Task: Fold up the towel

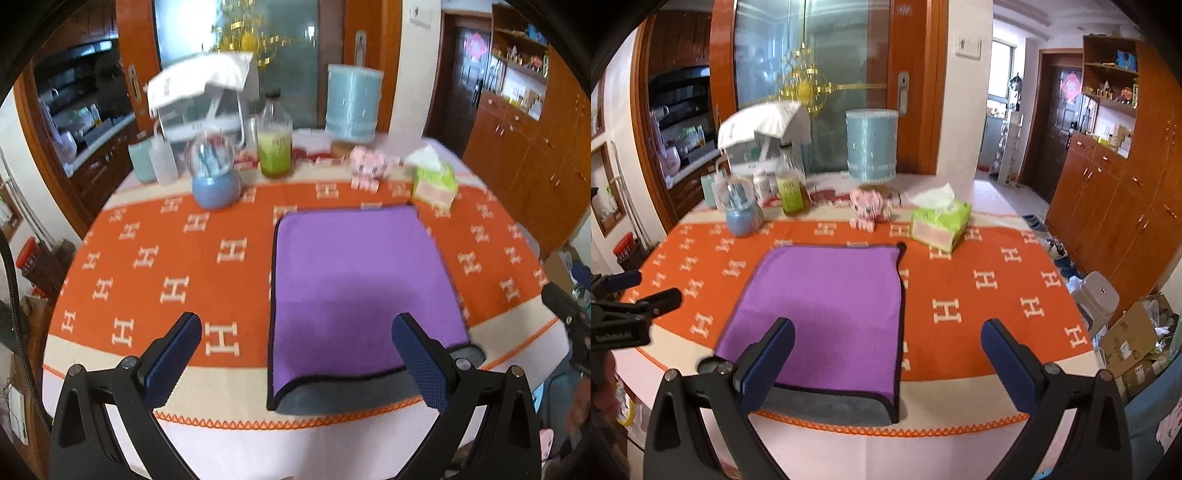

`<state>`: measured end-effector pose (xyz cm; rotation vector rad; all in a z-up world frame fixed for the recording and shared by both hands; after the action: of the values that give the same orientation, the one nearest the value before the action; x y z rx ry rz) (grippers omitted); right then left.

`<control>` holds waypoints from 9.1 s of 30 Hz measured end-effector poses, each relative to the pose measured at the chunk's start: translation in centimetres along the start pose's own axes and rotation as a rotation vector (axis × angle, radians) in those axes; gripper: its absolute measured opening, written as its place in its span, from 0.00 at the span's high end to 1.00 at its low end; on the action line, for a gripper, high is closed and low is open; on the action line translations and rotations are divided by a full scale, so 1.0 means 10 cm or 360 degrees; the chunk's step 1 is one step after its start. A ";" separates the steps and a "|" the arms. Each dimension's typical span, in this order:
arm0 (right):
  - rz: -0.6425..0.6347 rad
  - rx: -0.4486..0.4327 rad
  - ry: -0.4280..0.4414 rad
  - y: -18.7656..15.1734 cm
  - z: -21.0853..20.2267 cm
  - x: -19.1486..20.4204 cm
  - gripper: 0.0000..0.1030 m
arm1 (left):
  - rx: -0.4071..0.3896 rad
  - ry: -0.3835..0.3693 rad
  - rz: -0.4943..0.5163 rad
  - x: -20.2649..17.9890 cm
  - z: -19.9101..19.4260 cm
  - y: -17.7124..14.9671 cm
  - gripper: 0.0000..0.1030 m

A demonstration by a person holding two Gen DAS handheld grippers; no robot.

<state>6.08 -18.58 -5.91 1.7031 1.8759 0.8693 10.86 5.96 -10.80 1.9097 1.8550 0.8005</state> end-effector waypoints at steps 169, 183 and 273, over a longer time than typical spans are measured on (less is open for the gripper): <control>0.0037 0.0206 -0.0022 1.20 1.75 -0.06 0.53 | 0.0086 -0.0060 -0.0114 -0.12 1.16 1.49 0.01; 0.0114 0.0075 0.0113 1.18 0.88 0.14 0.37 | -0.0031 -0.0189 -0.0108 -0.15 0.38 1.34 0.01; 0.0094 0.0118 0.0058 -0.28 -0.29 0.42 0.36 | -0.0076 0.0105 -0.0176 -0.20 -0.76 -0.26 0.01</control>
<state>1.58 -14.99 -5.54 1.8069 1.9117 0.8690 4.14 3.24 -6.82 1.7548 1.9437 0.8728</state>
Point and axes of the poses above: each gripper's, at about its wrist camera, not at the fingertips, and z roughly the way its jaws point, x to its left, y to its top, the point moved 7 cm from there along z, roughly the way its jaws point, and after that the axes turned 10 degrees about y, right-handed, at the moved point
